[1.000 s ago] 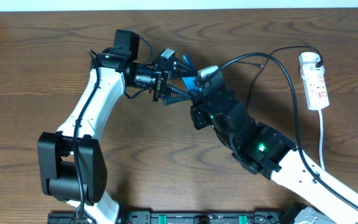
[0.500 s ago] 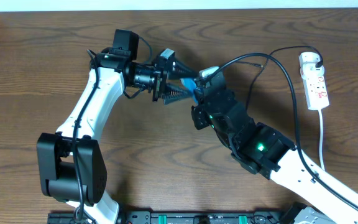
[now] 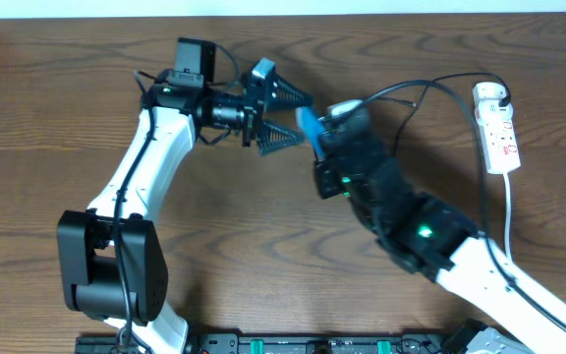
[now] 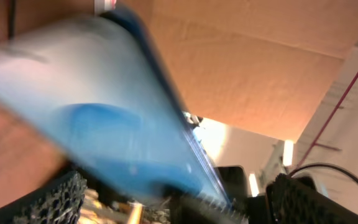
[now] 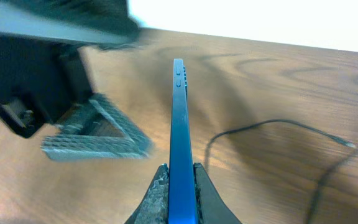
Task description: Plug charger to phone and switch on socket
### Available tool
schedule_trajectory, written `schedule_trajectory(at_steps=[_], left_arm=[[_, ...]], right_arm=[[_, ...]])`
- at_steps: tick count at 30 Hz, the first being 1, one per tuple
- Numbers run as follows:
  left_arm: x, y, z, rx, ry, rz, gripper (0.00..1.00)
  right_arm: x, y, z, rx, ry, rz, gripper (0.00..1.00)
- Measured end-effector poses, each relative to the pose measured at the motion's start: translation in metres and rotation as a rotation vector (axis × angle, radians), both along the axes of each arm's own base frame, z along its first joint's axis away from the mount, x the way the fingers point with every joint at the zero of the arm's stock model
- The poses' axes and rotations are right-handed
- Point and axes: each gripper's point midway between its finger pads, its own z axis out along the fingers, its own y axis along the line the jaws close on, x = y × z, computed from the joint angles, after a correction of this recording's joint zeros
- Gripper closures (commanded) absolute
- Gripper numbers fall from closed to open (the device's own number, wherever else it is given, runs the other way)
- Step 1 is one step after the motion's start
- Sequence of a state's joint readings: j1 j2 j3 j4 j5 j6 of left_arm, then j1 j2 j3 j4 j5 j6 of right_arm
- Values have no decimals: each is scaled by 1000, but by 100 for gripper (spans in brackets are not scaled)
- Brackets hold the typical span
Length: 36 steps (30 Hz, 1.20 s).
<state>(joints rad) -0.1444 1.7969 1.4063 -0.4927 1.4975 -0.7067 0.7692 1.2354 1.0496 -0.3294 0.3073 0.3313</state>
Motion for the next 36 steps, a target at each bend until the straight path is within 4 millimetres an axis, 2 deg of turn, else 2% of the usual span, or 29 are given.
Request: schedule_trajectory(at_steps=[4,7,10,12,13,16,19,21,23,26,28,32,36], left_arm=[[20,20,8,-4,-89,66,4],[27,35,19,12,-146,123,4],[23,47,43,25,-248,164,4],[9,52,72,25,-367,177,4],[5,53,78,24,-392,177,4],[-25,53,105,28,-487,171,4],[-63,55,117,66,-515,170,4],[-90,59,111,157,-482,195,4],[-113,69,91,315,-426,233,4],[-147,99,55,621,-339,293,4],[-164,121,40,787,-319,332,4],[-176,150,35,955,-359,444,4],[-167,162,25,993,-420,551,4]], right_arm=[[1,-57,26,87,1,-138,99],[-3,-102,39,175,20,-243,99],[-5,-127,42,251,57,-290,99],[-2,-137,39,315,87,-305,99],[-2,-138,38,329,95,-305,99],[9,-142,26,430,118,-302,99],[22,-138,10,545,115,-261,99],[30,-131,0,634,100,-208,99],[33,-123,-11,722,95,-155,99],[33,-116,-28,836,112,-112,99],[33,-113,-42,899,138,-101,99],[35,-107,-63,994,201,-101,99],[42,-104,-66,1063,217,-93,99]])
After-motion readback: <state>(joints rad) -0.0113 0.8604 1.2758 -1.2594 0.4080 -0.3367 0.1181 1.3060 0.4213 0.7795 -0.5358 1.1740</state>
